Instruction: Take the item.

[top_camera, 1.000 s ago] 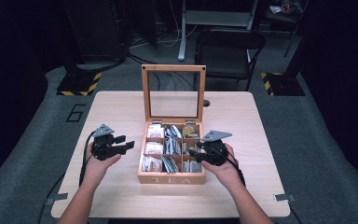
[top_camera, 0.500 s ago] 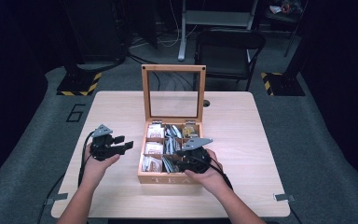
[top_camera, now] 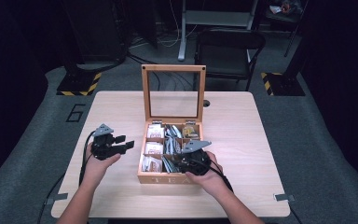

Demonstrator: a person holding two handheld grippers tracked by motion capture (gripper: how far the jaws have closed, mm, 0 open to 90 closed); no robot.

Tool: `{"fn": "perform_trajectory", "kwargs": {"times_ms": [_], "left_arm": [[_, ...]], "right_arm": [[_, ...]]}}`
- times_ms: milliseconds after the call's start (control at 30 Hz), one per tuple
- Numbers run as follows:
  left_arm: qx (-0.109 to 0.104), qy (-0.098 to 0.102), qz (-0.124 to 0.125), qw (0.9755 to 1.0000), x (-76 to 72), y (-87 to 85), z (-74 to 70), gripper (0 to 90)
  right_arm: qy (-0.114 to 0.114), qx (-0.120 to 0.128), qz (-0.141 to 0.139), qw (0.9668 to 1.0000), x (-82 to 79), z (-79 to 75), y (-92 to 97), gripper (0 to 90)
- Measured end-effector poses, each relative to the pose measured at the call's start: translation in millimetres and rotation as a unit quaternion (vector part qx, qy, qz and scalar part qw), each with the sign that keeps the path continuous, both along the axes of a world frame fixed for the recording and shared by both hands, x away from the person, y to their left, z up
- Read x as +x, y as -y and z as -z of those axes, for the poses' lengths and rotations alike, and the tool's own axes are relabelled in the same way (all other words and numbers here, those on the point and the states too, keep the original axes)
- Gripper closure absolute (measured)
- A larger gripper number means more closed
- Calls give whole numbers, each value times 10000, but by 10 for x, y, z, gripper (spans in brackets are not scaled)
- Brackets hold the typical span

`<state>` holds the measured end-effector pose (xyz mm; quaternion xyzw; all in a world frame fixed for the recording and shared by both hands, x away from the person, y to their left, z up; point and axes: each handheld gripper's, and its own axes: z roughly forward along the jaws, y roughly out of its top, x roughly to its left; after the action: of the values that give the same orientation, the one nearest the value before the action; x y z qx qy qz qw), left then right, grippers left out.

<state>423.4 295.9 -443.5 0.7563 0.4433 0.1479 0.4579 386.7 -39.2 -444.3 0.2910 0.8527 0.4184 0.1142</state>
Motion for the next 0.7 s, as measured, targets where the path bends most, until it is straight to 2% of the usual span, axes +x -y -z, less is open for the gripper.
{"fn": "perform_trajectory", "kwargs": {"times_ms": [133,200,433,500,700], "left_arm": [[-4,45,-19,10000,-13,-7,-7,462],[-6,24,-5,10000,-13,-11,-13,462],[13,-4,18,10000,1,27,0,461],[-2,-14,3,10000,-9,17,-3,460],[-16,3,-65,10000,-35,-23,-20,458]], "right_arm": [[-127,104,61,9998,13,19,9,688],[-103,60,64,9999,11,26,5,724],[-81,-218,23,9997,-33,73,-34,728],[-80,-209,33,9997,-10,89,-47,759],[-188,-158,27,9997,34,141,-80,776]]}}
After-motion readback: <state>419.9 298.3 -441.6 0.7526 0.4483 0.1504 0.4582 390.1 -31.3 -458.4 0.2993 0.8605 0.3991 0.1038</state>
